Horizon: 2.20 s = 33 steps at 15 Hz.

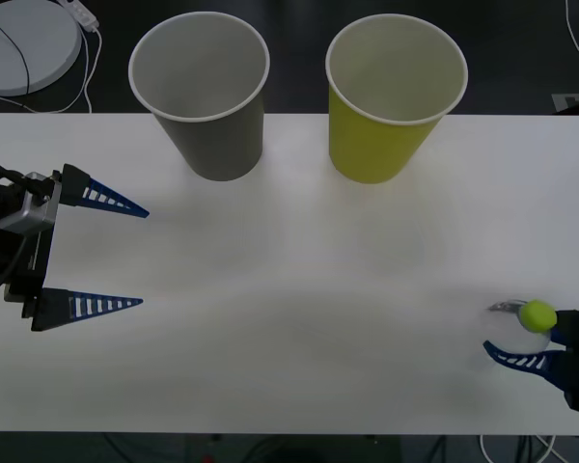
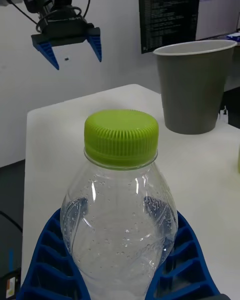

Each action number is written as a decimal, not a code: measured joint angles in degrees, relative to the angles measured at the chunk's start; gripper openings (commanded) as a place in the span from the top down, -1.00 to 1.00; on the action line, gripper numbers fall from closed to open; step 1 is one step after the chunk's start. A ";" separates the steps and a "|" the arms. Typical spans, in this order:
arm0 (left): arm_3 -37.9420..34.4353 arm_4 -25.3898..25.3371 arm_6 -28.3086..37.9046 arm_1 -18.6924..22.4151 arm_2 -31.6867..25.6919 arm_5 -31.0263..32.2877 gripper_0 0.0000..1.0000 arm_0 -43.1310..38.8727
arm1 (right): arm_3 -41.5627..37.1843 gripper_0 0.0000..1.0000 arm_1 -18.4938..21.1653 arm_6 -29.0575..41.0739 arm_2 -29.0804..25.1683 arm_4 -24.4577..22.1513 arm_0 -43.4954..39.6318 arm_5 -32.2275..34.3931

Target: Put the can into the green bin and the plastic bottle into the gray bin

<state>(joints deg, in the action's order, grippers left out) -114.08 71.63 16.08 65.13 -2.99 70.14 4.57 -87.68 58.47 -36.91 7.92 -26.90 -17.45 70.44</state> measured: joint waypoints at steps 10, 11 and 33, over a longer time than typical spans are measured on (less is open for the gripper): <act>0.00 0.00 0.00 0.00 0.00 0.00 -1.00 0.00 | -17.17 1.00 2.16 12.82 -9.38 0.00 -7.93 -10.66; 0.00 0.00 0.00 0.00 0.00 0.00 -1.00 0.00 | -18.10 1.00 2.42 14.03 -9.95 -0.03 -7.95 -11.33; 0.00 0.00 0.00 0.00 0.00 0.00 -1.00 0.00 | -43.61 1.00 4.62 68.34 -35.69 -20.51 -8.00 -21.63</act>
<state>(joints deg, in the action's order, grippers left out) -114.08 71.63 16.08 65.13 -2.99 70.14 4.57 -131.29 63.09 31.44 -27.77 -47.41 -25.45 48.81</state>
